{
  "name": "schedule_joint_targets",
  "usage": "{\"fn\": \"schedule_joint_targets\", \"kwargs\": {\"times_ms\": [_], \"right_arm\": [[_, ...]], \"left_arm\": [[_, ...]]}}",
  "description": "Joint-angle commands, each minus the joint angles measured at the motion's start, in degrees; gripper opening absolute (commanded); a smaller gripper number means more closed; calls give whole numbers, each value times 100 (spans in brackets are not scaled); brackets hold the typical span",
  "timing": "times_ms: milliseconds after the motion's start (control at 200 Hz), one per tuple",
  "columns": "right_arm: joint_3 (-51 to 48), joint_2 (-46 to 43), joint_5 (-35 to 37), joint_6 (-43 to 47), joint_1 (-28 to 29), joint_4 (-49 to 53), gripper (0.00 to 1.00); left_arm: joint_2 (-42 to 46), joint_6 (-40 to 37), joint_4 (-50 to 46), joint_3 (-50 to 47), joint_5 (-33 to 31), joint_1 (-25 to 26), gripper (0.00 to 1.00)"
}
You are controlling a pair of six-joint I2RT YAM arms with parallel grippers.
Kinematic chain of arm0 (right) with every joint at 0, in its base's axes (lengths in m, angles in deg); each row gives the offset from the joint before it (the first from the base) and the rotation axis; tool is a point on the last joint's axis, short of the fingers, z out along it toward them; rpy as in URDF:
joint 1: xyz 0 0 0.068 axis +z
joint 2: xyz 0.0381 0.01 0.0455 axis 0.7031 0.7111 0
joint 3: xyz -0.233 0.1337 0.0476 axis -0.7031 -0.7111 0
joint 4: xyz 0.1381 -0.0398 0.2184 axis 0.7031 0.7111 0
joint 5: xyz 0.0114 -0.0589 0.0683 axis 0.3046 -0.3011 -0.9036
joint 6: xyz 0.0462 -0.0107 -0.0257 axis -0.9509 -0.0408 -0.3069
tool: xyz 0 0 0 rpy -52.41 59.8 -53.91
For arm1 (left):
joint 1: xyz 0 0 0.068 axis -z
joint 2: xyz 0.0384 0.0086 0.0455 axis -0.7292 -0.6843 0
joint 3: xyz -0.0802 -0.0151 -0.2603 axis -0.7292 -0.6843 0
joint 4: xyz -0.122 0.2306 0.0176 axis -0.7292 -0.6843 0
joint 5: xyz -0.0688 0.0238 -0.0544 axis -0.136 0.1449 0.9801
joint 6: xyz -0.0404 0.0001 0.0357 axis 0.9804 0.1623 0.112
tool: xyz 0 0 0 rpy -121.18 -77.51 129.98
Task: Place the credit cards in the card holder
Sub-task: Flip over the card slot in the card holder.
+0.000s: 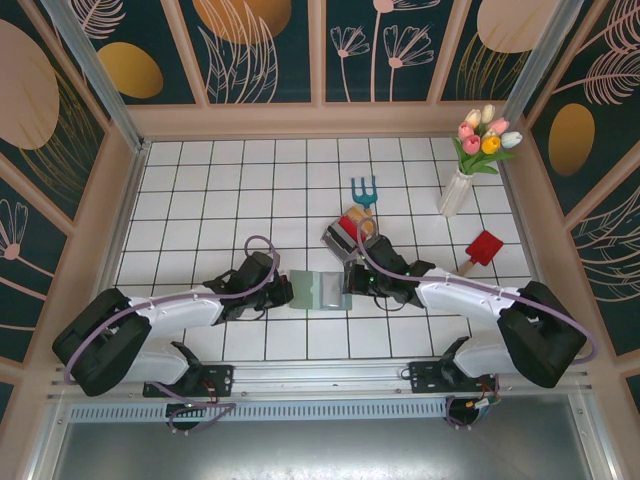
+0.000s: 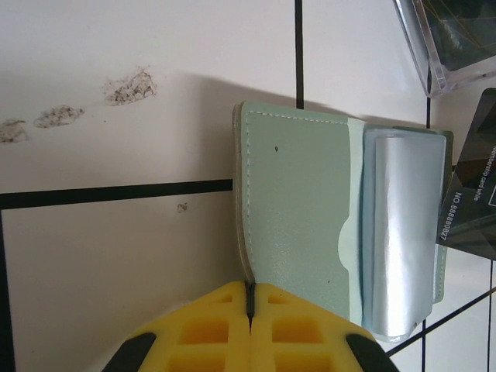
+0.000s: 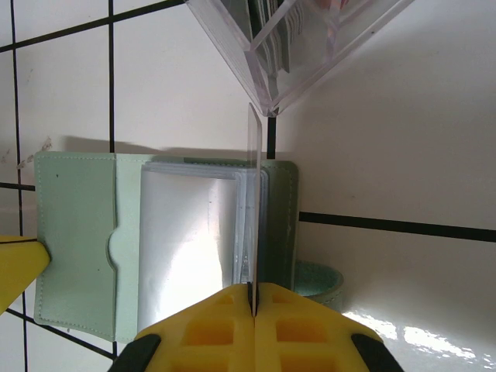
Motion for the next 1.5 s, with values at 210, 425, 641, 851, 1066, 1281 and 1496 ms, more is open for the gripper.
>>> {"fn": "schedule_joint_targets", "kwargs": {"times_ms": [210,425,641,851,1066,1281,1496], "right_arm": [[-44,-307,65,170,7,316,0],[-207,-26,-351,-2,47,-237,0],[-111,154,-417,-22,65,-415,0],[22,-55,-579,-162,100,-615,0],[275,-173,-793,-301,235,-813,0],[323,257,-931,-450,343,-1097,0],[395,694,-1182,-569,390,-1590,0]], "left_arm": [[-87,-28,-4,-12,-8,-7,0],[-141,-19,55,12,57,-7,0],[-254,-28,137,32,141,-9,0],[-311,-37,206,46,201,-7,0],[-355,70,485,15,316,-7,0],[-336,215,753,-37,361,-7,0],[-293,388,909,-168,265,-7,0]]}}
